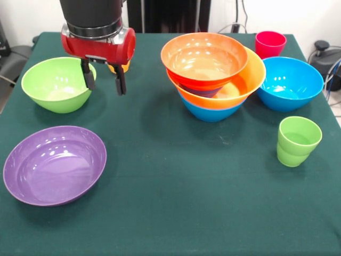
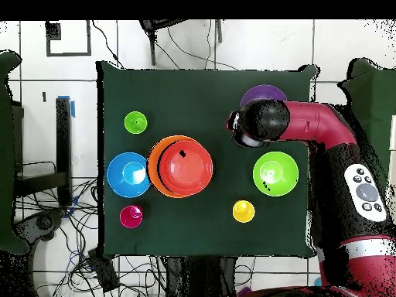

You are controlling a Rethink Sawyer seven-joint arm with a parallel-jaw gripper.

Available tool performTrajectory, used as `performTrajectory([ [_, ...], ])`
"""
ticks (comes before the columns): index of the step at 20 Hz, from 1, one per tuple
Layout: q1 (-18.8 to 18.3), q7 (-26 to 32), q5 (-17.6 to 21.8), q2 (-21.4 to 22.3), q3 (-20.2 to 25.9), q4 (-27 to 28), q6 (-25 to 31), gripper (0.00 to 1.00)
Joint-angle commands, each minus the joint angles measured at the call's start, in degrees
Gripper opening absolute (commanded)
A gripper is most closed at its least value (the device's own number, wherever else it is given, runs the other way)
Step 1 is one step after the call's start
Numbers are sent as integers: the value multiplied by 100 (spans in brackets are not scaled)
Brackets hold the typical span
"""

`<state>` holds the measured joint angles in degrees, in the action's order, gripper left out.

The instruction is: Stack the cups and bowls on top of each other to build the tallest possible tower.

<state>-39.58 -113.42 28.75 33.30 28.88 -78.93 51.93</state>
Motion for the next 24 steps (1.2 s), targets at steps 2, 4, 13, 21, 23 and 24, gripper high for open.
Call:
performTrajectory([
  [2,-77,1464,395,-12,238,-146,-88,100],
  [4,-115,1510,388,19,250,-164,-59,100],
  [13,-346,1762,331,207,391,-211,171,100],
  [21,-431,1821,374,191,462,-171,242,100],
  [23,-445,1770,408,201,455,-260,138,100],
  [24,-472,1718,426,241,442,-390,31,100],
])
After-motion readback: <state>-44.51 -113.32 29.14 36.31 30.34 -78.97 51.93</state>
